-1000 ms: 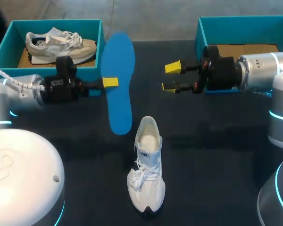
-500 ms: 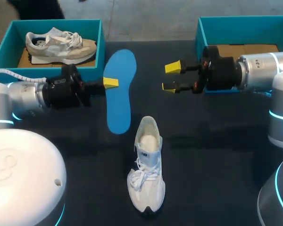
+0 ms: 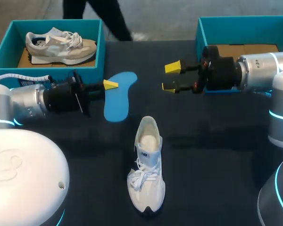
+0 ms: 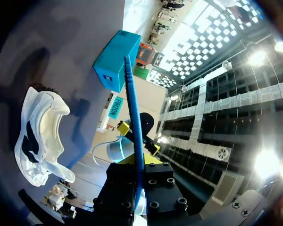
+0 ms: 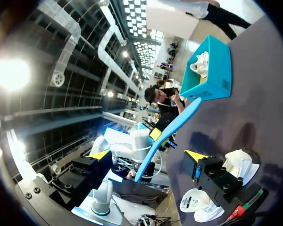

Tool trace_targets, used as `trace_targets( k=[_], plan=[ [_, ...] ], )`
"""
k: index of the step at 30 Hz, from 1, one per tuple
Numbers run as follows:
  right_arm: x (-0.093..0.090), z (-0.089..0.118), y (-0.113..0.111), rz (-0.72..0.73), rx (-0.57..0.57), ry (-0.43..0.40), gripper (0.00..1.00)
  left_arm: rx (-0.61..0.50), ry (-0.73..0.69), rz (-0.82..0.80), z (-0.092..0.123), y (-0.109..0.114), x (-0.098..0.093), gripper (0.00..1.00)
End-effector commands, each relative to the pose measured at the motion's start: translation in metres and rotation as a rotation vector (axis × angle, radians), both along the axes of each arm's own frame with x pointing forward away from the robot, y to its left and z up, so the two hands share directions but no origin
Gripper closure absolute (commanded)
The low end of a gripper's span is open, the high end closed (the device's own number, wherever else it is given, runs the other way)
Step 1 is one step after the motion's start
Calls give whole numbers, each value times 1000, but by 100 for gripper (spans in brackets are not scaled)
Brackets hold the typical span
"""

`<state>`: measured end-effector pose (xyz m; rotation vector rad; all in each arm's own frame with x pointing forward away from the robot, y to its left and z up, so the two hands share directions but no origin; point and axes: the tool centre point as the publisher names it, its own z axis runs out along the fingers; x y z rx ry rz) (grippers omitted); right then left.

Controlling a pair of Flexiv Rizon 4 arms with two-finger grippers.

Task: Take the shoe out of the shoebox, open the shoe tongue, remove and reinsert the insole, then place the shoe into the shoebox

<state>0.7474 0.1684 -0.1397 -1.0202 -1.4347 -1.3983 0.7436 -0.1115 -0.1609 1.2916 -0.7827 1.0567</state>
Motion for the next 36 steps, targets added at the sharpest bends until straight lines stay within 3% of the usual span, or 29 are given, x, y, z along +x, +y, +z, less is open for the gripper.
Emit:
trace_targets(
  k=[1, 14, 21, 27, 36],
  plan=[
    [-1, 0, 1, -1, -3, 1, 0, 7, -55, 19, 3, -2, -3, 100],
    [-1, 0, 1, -1, -3, 1, 0, 28, -108, 16, 2, -3, -1, 100],
    [3, 48, -9, 87, -539, 108, 0, 28, -108, 16, 2, -3, -1, 100],
    [2, 76, 2, 112, -869, 162, 0, 28, -108, 16, 2, -3, -1, 100],
    [2, 95, 26, 100, -1283, 212, 0, 28, -108, 16, 2, -3, -1, 100]
  ],
)
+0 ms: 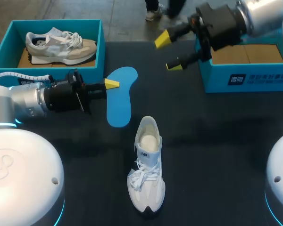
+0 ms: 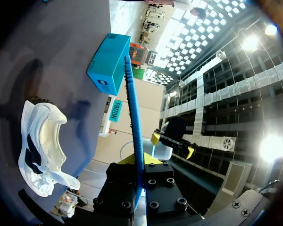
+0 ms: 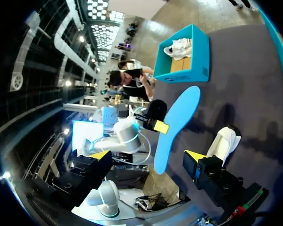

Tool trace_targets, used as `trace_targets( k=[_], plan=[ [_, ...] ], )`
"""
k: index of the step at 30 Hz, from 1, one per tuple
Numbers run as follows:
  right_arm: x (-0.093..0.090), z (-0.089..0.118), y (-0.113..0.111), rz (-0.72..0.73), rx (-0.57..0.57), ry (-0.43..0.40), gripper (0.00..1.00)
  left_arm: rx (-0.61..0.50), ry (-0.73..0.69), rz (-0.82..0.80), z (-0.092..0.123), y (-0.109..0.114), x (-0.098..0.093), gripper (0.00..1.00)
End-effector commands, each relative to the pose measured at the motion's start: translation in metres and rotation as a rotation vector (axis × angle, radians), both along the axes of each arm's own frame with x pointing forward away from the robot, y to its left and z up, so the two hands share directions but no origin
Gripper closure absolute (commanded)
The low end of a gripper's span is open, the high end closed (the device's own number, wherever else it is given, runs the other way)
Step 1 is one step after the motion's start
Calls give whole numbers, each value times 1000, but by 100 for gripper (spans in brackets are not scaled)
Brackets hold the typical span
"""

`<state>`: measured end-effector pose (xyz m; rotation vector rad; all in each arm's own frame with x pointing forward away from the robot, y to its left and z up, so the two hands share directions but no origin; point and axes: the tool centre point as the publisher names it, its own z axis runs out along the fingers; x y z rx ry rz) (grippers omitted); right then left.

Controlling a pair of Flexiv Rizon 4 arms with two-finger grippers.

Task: Take the shoe out of the shoebox, open the shoe tongue, remove and reinsert the insole, then place the shoe into the shoebox

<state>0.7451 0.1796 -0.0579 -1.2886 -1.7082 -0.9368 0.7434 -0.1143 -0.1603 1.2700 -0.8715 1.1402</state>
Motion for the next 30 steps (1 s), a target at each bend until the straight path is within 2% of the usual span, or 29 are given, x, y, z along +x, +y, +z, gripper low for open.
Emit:
trace_targets(
  k=[1, 10, 18, 30],
  plan=[
    [5, 14, 18, 60, -859, 48, 0, 3, 1, 1, 1, 0, -1, 100],
    [1, 31, 52, 83, -1128, 11, 0, 3, 1, 1, 1, 0, -1, 100],
    [-10, 42, 83, 12, -1353, -40, 0, 3, 1, 1, 1, 0, -1, 100],
    [-29, 35, 110, -80, -1426, -141, 0, 3, 1, 1, 1, 0, -1, 100]
  ],
)
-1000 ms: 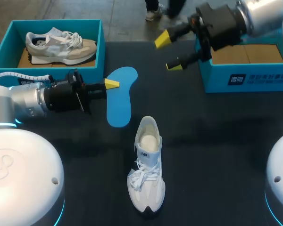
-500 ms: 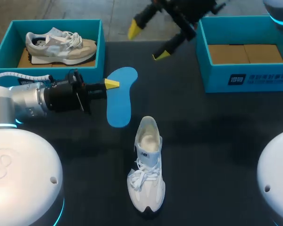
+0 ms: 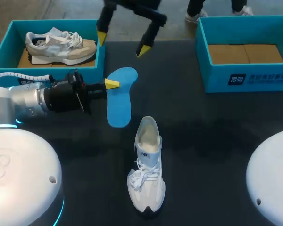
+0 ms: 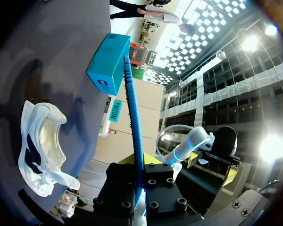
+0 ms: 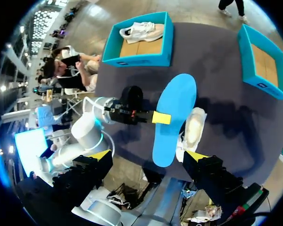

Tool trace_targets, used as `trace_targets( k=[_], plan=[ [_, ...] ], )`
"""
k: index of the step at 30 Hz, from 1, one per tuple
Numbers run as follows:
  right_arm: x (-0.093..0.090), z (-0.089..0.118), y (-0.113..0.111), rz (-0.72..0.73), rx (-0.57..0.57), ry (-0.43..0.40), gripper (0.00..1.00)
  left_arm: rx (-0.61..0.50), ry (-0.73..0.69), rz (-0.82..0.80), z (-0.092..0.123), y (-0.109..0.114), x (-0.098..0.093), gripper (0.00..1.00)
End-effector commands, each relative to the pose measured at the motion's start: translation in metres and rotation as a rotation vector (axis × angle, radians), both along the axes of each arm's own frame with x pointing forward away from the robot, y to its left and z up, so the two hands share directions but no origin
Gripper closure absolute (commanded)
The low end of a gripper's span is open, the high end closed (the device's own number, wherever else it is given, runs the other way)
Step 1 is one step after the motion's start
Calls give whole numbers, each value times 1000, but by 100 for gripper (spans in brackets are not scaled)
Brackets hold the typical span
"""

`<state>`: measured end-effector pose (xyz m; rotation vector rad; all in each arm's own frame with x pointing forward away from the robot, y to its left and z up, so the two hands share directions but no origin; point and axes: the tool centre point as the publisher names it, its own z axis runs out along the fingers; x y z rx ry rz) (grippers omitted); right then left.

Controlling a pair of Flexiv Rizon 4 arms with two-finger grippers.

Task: Take the shoe out of the shoebox, open the shoe tongue, remove and reinsert the insole, then place the shoe into the shoebox

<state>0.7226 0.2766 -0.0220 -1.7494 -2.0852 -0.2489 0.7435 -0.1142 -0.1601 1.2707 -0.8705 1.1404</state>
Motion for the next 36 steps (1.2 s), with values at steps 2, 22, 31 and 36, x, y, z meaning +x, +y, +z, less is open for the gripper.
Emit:
trace_targets(
  k=[2, 22, 31, 36],
  plan=[
    [-10, -2, 19, 16, -700, -207, 0, 3, 0, 0, 1, 0, -1, 100],
    [-22, -15, 51, 16, -562, -223, 0, 3, 0, 0, 1, 0, -1, 100],
    [-23, -9, 23, -2, -285, -203, 0, 3, 0, 0, 1, 0, -1, 100],
    [-20, -8, 2, 15, -71, -145, 0, 3, 0, 0, 1, 0, -1, 100]
  ],
)
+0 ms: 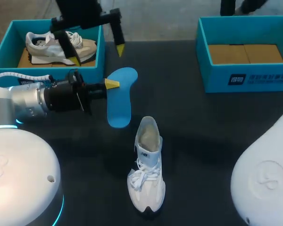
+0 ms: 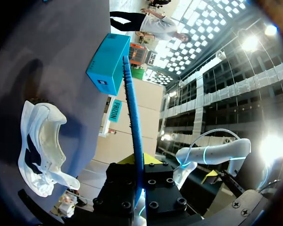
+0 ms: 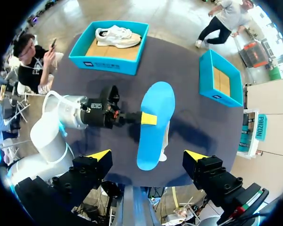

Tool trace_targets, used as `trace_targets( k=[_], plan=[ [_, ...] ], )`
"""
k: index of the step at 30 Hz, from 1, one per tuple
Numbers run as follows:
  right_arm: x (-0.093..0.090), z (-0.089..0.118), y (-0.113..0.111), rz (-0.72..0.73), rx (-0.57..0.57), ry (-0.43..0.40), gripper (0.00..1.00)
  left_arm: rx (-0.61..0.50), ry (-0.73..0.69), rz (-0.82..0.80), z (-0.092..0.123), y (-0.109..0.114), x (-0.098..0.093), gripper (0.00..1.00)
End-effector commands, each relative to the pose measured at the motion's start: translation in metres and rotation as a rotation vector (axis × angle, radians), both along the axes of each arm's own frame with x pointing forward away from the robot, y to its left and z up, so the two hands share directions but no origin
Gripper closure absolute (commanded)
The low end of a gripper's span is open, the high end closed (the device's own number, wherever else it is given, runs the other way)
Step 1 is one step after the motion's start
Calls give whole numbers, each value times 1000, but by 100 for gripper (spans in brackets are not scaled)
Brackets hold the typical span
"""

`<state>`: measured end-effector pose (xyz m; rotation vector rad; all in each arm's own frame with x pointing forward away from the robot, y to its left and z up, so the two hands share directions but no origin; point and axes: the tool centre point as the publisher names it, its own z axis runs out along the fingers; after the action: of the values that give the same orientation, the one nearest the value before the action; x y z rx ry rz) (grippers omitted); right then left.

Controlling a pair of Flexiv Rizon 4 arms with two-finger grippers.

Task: Take the shoe out of the shoebox, open the shoe tongue, remove and reinsert the insole, then place the shoe into the shoebox

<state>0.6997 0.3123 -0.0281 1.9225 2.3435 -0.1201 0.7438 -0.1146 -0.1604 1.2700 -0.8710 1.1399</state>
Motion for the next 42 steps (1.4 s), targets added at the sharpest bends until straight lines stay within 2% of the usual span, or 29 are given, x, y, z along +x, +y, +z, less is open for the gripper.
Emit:
trace_targets(
  k=[1, 9, 15, 22, 24, 29, 33, 42],
  plan=[
    [4, -2, -37, 13, 484, 99, 0, 4, 0, 1, 1, 1, -1, 100],
    [12, -17, -55, 24, 735, 152, 0, 4, 0, 1, 1, 1, -1, 100],
    [13, -19, -75, 55, 920, 148, 0, 4, 0, 1, 1, 1, -1, 100],
    [13, -18, -91, 63, 1016, 145, 0, 4, 0, 1, 1, 1, -1, 100],
    [14, -21, -93, 78, 1078, 148, 0, 4, 0, 1, 1, 1, -1, 100],
    [16, -32, -96, 71, 1151, 172, 0, 4, 0, 1, 1, 1, -1, 100],
    [15, -43, -96, 84, 1291, 172, 0, 4, 0, 1, 1, 1, -1, 100],
    [10, -59, -97, 52, 1443, 157, 0, 4, 0, 1, 1, 1, -1, 100]
  ],
)
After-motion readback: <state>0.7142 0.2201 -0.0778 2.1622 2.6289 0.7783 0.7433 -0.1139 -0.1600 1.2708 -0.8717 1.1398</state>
